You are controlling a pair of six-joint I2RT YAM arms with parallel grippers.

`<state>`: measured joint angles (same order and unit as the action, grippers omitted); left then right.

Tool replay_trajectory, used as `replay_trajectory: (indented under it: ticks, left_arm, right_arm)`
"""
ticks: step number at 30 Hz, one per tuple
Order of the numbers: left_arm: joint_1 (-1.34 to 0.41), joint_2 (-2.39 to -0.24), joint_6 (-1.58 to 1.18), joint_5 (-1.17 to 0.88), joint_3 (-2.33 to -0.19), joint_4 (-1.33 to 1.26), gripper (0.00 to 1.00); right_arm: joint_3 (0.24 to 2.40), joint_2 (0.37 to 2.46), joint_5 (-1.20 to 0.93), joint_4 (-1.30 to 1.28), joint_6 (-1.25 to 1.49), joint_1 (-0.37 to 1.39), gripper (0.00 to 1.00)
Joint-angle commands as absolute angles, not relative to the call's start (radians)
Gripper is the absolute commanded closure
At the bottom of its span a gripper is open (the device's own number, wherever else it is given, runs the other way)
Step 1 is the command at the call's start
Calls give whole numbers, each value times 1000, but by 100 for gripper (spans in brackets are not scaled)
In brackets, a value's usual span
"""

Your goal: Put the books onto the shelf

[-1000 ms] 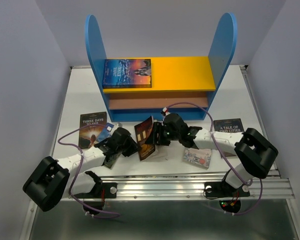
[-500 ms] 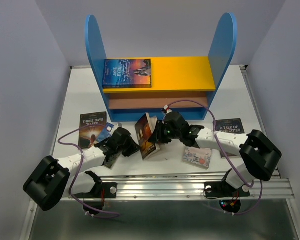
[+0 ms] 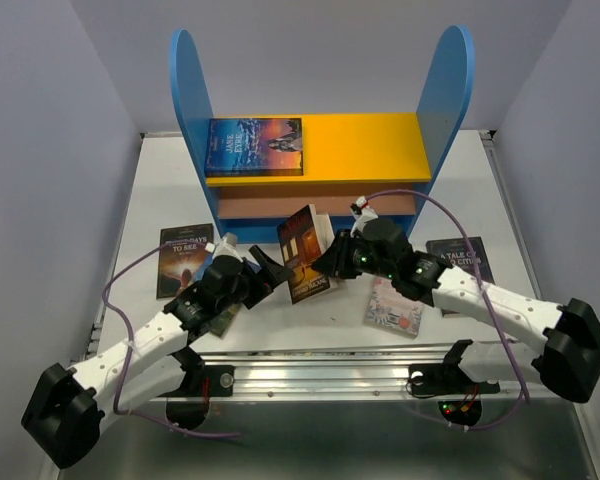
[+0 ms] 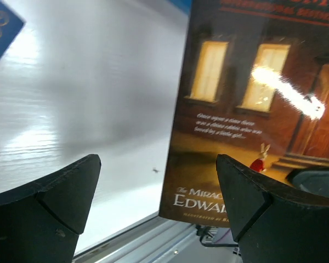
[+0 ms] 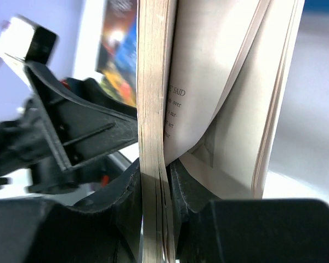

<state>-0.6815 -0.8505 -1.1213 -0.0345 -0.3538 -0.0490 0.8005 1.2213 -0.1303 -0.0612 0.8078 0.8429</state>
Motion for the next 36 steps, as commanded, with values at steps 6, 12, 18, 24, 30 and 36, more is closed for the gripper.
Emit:
replay_trajectory:
  ticks: [6, 12, 18, 24, 30, 36]
  left_arm:
    - [-684, -720, -1040, -217, -309, -337, 1]
    - [-683, -614, -1020, -330, -301, -543, 1]
    - [-683, -607, -976, -345, -333, -522, 1]
    - [-681, -629, -953, -351, -367, -482, 1]
    - [-681, -571, -931, -281, -397, -342, 1]
    - [-681, -575, -940, -281, -376, -368, 1]
  right_arm:
    - [787, 1036, -271, 37, 859, 744, 99]
    - [831, 1002, -399, 38, 896, 701, 99]
    - [870, 989, -495, 67, 936, 683, 99]
    - [900, 965, -466, 63, 925, 683, 99]
    - [951, 976, -445, 17, 882, 672, 99]
    - [982, 983, -462, 3, 877, 672, 99]
